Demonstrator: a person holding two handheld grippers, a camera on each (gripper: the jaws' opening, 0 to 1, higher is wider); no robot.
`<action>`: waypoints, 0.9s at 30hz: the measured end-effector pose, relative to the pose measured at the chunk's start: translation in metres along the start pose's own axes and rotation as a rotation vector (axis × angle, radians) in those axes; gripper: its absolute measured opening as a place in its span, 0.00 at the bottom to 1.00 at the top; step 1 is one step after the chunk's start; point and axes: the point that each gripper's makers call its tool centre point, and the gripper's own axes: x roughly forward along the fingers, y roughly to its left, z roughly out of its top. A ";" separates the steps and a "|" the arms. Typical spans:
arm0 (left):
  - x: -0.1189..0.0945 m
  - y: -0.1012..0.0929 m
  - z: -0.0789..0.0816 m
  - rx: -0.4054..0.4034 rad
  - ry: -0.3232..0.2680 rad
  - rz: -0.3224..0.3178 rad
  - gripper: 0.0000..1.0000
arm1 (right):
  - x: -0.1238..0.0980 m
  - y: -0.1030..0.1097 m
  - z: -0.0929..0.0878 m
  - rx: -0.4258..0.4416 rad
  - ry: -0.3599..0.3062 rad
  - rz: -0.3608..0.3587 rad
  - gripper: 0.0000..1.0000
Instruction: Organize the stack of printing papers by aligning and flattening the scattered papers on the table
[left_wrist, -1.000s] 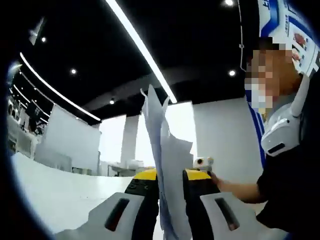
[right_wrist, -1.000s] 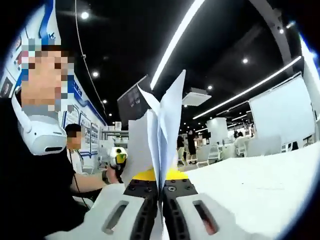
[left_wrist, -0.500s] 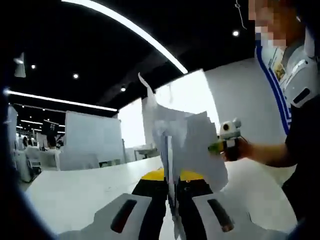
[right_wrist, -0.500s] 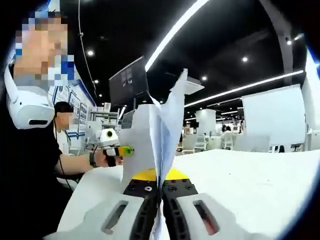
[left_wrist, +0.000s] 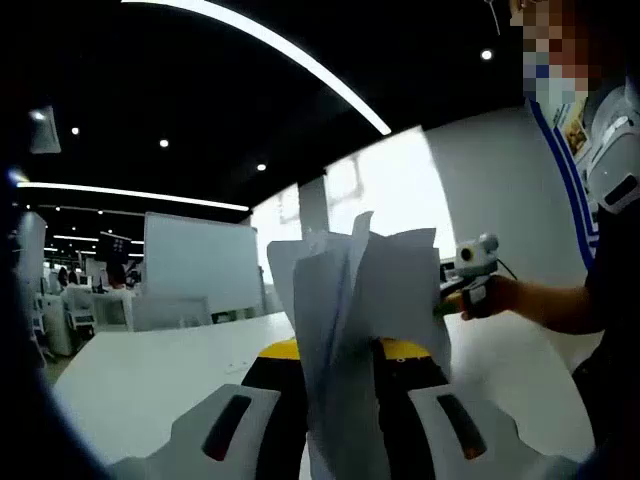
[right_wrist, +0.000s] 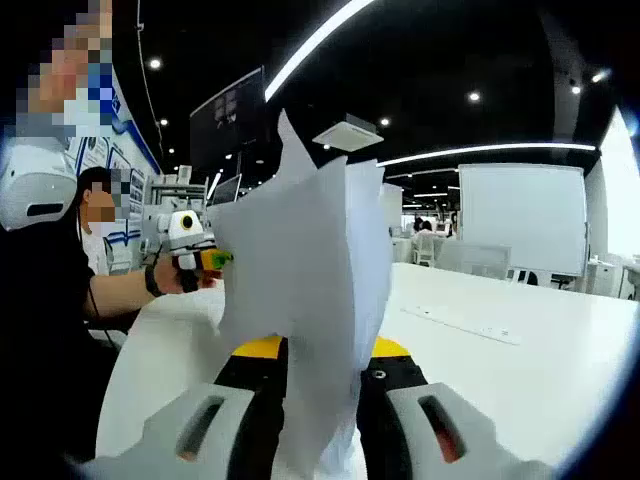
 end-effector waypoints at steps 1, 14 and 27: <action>0.000 0.000 -0.002 -0.005 0.005 -0.002 0.27 | -0.001 -0.001 0.000 0.018 -0.004 0.004 0.22; 0.015 0.007 0.008 -0.016 0.004 0.056 0.06 | 0.009 0.005 0.013 0.053 -0.032 -0.007 0.00; 0.025 0.015 -0.040 -0.053 0.154 0.144 0.21 | 0.012 -0.011 -0.022 0.066 0.068 -0.111 0.17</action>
